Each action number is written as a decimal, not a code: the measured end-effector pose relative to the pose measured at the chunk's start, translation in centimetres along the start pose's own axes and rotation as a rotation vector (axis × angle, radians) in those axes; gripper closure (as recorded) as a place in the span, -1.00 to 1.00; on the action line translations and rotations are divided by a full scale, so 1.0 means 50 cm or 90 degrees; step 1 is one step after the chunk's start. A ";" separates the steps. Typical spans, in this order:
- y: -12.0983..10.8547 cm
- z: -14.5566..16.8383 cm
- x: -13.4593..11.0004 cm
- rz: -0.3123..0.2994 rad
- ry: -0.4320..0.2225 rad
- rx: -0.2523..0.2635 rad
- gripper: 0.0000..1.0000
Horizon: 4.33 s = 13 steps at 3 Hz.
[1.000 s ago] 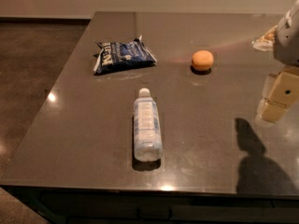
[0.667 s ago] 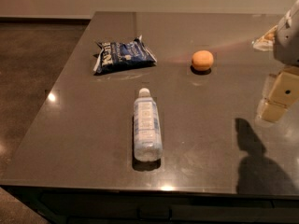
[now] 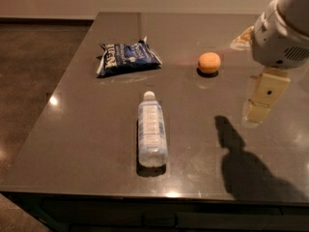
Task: Move blue plastic bottle near blue chip bag
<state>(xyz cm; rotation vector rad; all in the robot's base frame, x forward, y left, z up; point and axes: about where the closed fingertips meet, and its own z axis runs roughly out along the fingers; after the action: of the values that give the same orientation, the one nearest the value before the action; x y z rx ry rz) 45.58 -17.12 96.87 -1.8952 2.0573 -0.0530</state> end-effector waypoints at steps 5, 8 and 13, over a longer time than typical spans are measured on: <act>0.047 0.184 -0.283 -0.534 -0.088 -0.135 -1.00; 0.071 0.286 -0.290 -0.738 0.032 -0.184 -0.48; -0.234 0.309 -0.364 -0.443 0.137 -0.047 1.00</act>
Offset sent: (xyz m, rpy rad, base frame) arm 0.0217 0.0904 -0.0423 -0.0273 0.0581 0.3923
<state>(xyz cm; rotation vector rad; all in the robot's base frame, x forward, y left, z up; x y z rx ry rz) 61.98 2.47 89.38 -2.6559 1.4218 -0.3637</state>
